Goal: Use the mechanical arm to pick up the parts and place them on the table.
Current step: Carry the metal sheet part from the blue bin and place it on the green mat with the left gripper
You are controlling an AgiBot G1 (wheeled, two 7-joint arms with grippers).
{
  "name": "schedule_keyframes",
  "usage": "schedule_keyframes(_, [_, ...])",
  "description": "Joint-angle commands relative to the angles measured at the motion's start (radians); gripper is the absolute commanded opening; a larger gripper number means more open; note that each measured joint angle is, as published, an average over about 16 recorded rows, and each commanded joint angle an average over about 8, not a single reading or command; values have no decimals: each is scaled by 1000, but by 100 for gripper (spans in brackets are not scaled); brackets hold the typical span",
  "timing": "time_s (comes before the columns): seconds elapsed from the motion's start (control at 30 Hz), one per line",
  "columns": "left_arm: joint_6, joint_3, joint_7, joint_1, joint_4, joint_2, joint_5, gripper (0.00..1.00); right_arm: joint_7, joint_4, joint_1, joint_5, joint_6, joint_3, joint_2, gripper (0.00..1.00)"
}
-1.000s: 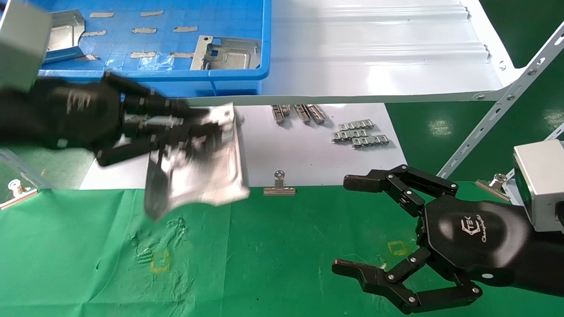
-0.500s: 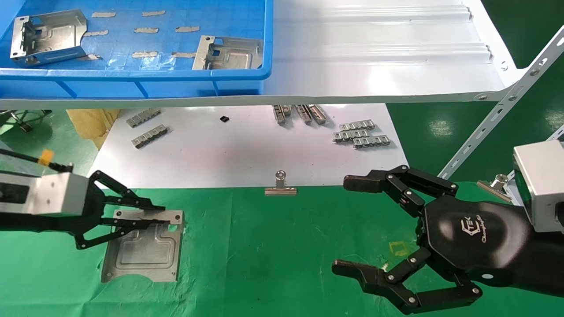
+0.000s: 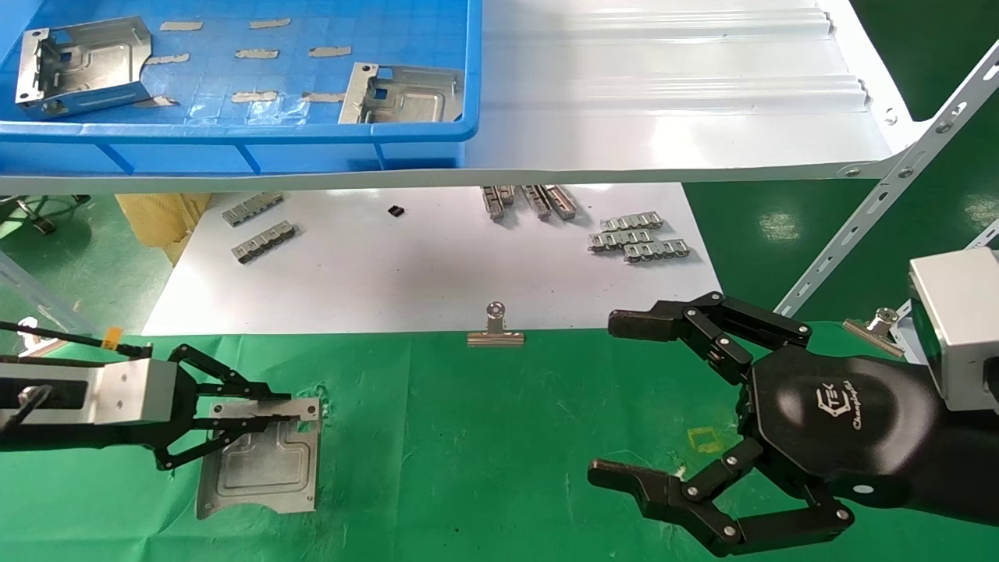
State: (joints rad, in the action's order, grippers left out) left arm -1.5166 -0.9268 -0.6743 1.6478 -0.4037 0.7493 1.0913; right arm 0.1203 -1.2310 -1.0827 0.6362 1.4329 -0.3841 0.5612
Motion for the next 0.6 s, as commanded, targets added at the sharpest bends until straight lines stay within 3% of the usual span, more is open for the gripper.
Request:
schedule_keyframes(0.03, [4,0,-23,-12,24,9,-2,64,0,0,0,0,0,0,0,100])
schedule_keyframes(0.13, [7,-1,-37,-20,61,25,-2,99,0,0,0,0,0,0,0,100])
schedule_keyframes(0.43, [-37,-3,-86,-13,132,50,-8,100,0,0,0,0,0,0,0,100])
schedule_keyframes(0.6, [-69,-7,-63,0,143,48,-28,100,0,0,0,0,0,0,0,100])
